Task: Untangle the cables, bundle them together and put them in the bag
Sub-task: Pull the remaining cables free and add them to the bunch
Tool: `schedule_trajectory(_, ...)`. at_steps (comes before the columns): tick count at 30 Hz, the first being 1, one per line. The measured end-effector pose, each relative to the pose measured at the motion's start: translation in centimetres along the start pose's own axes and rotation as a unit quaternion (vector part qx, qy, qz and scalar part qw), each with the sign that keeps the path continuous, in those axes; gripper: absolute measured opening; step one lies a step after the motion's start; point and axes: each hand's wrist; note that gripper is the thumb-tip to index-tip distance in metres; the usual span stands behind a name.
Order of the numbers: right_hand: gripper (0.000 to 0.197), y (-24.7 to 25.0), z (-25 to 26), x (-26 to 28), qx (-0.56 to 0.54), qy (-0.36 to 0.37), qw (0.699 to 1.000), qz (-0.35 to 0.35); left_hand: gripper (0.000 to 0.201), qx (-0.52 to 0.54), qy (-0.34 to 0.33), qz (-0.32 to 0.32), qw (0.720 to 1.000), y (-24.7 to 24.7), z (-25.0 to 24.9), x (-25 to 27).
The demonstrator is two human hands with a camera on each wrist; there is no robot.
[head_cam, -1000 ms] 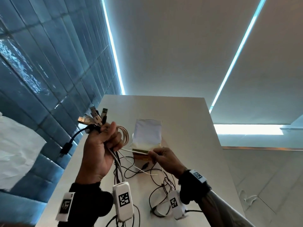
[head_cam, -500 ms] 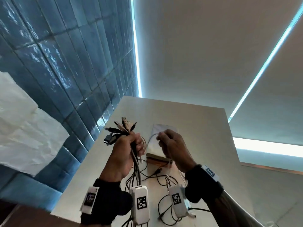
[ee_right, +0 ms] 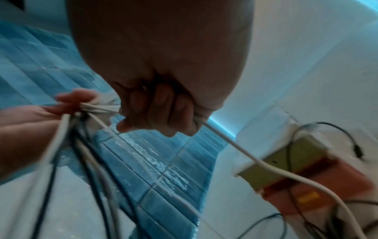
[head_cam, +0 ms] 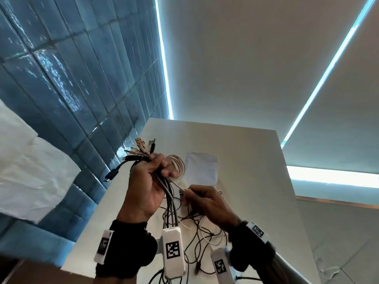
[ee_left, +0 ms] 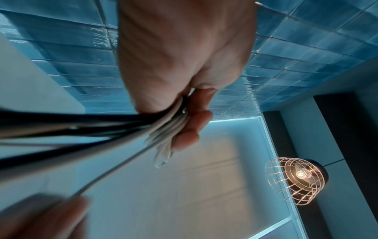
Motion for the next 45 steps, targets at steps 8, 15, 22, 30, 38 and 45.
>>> schedule_trajectory(8, 0.036, 1.8, -4.5, -2.3, 0.066, -0.025, 0.995, -0.068, 0.019, -0.052, -0.056, 0.028, 0.997, -0.8, -0.2, 0.5)
schedule_trajectory(15, 0.038, 2.7, -9.4, -3.2, 0.169, -0.082, 0.974, -0.129, 0.029, -0.080, -0.086, 0.023, 0.993, -1.4, -1.3, 0.7)
schedule_trajectory(22, 0.023, 4.1, -3.3, -4.0, 0.062, -0.098, 0.965, -0.234, 0.035, -0.120, -0.062, -0.039, 0.990, -0.9, -1.0, 0.6)
schedule_trajectory(30, 0.016, 1.9, 9.0, 0.6, -0.082, 0.132, 0.987, -0.040, 0.023, -0.187, -0.029, -0.015, 0.982, -2.2, -0.1, 0.7)
schedule_trajectory(38, 0.027, 2.5, 4.4, 0.6, -0.036, 0.048, 0.997, 0.040, 0.023, -0.016, -0.036, 0.050, 0.998, -2.8, -1.2, 1.2)
schedule_trajectory(45, 0.030, 4.4, -3.4, -2.5, 0.075, -0.005, 0.994, -0.080, 0.020, -0.007, -0.082, 0.052, 0.995, -2.5, -1.8, 1.2)
Point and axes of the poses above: each hand's wrist, its own x-axis away from the middle knuckle, its own y-axis out of the back of the hand, z = x × y, and after that the axes turned 13 degrees about -y, right-handed
